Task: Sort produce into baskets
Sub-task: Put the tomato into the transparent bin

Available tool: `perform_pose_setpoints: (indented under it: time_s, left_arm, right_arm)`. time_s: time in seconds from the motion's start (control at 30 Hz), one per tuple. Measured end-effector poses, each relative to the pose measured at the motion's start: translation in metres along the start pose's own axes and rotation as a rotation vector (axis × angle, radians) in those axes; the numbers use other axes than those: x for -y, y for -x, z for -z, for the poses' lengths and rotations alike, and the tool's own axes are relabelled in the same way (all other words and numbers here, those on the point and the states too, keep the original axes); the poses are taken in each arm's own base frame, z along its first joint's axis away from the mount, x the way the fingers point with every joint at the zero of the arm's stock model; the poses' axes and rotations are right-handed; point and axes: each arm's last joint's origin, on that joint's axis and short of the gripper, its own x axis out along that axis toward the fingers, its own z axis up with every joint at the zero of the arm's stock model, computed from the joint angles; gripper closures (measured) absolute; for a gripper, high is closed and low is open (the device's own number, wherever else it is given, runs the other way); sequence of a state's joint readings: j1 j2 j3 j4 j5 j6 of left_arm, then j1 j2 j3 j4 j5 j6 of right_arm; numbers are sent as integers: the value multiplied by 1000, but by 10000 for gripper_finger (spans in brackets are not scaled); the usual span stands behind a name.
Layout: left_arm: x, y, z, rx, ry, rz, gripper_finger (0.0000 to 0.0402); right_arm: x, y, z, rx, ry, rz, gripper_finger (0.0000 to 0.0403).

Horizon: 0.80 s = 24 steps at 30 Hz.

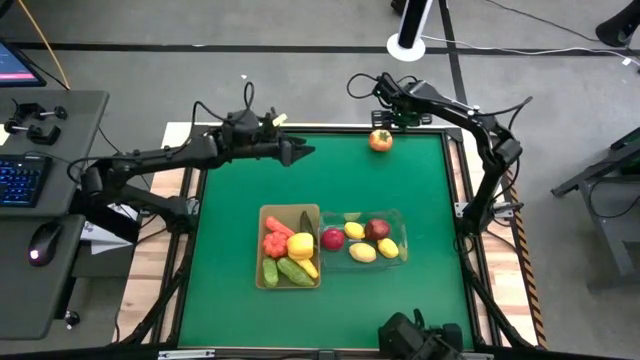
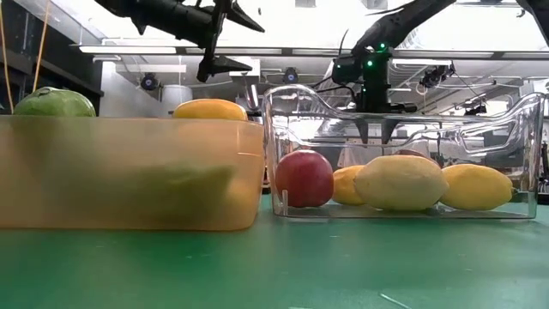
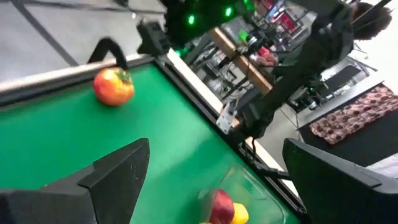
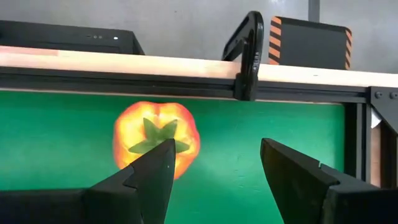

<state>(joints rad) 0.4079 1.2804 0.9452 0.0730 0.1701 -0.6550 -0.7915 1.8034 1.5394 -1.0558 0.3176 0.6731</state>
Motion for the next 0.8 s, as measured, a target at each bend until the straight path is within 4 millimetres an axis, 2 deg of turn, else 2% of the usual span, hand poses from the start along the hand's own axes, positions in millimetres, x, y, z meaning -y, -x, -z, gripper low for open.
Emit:
perform_pose_setpoints:
  time_s: [0.23, 0.57, 0.8]
  left_arm:
    - [-8, 2, -5, -31, -7, 31, 46]
    - [-8, 2, 4, -148, -15, 63, 46]
    - [-7, 2, 5, -152, -4, 64, 46]
  right_arm:
    - [-2, 0, -2, 22, -7, -18, 174]
    - [-7, 1, -4, 58, -18, -52, 174]
    - [-8, 5, 8, 83, 0, 94, 171]
